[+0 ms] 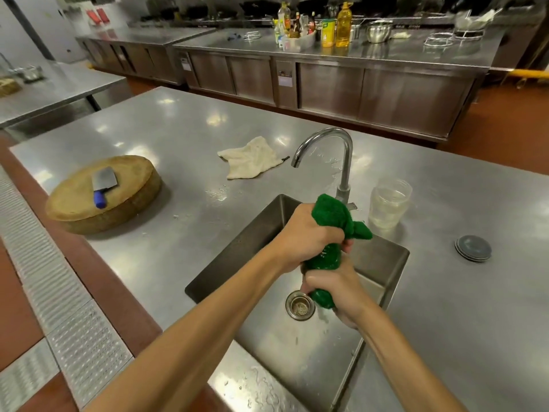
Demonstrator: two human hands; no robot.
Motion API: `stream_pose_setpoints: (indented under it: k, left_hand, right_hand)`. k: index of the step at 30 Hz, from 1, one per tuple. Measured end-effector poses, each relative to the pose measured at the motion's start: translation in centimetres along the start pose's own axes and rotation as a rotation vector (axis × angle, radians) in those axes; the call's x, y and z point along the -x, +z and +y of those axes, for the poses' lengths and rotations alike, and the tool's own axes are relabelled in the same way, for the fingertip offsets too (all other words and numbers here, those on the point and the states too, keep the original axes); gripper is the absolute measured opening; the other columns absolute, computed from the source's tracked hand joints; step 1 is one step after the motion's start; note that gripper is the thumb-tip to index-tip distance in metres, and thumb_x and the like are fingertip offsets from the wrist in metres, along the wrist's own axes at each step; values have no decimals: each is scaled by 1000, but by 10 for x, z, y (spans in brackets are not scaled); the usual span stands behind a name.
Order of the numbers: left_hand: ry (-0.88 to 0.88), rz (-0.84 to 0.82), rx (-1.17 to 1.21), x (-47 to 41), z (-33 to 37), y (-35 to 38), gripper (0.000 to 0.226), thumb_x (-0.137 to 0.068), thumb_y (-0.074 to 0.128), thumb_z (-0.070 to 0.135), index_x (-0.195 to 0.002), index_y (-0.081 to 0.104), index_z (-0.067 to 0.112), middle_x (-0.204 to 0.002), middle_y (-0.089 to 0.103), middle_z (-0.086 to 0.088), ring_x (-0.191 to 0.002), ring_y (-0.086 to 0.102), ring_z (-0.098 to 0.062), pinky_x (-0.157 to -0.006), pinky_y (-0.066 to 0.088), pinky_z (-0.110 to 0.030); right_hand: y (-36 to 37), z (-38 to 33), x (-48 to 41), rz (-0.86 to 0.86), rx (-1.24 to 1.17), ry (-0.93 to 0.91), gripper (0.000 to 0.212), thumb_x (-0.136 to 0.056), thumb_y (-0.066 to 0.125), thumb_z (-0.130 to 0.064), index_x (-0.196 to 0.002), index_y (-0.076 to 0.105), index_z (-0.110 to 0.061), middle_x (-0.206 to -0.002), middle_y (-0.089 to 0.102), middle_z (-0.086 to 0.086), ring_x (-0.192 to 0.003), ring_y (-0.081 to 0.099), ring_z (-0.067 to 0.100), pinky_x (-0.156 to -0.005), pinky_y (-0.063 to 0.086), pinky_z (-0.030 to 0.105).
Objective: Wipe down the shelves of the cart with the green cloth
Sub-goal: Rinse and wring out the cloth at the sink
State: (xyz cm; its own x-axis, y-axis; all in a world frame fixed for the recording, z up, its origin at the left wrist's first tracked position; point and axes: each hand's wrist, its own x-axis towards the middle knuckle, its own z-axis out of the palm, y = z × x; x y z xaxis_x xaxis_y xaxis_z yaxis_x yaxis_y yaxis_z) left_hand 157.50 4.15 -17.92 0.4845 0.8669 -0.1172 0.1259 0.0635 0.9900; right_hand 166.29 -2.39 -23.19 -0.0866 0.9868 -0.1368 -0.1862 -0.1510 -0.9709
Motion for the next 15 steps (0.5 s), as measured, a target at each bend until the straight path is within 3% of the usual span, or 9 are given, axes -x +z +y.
stream_pose_setpoints:
  k: [7, 11, 13, 15]
  left_hand:
    - [-28, -131, 125, -8, 3, -12, 24, -78, 51, -21, -92, 59, -2, -65, 63, -14, -58, 62, -21, -59, 55, -28]
    - [-19, -230, 190, -18, 10, -20, 22, -68, 53, -14, -83, 57, 3, -61, 59, -12, -57, 57, -24, -60, 51, -32]
    - [-24, -253, 181, -19, 7, -23, 24, -67, 54, -13, -73, 60, 9, -62, 56, -12, -58, 55, -25, -61, 48, -33]
    - [-51, -240, 216, -21, 1, -25, 25, -68, 53, -14, -75, 59, 9, -63, 56, -12, -60, 55, -25, -61, 49, -33]
  right_hand:
    - [2, -2, -10, -178, -117, 71, 43, -45, 66, -11, -67, 38, 14, -70, 34, 15, -52, 33, 16, -44, 27, 22]
    - [1, -8, -19, -295, -171, 82, 16, -56, 58, 2, -66, 46, 1, -59, 37, 8, -47, 35, 11, -46, 23, 23]
    - [0, -7, -22, -340, -181, 116, 14, -57, 57, 2, -63, 47, -6, -58, 39, 5, -48, 34, 12, -47, 18, 27]
    - [-1, -9, -25, -343, -123, 137, 18, -55, 65, -5, -63, 49, -8, -60, 40, 7, -49, 38, 13, -46, 22, 27]
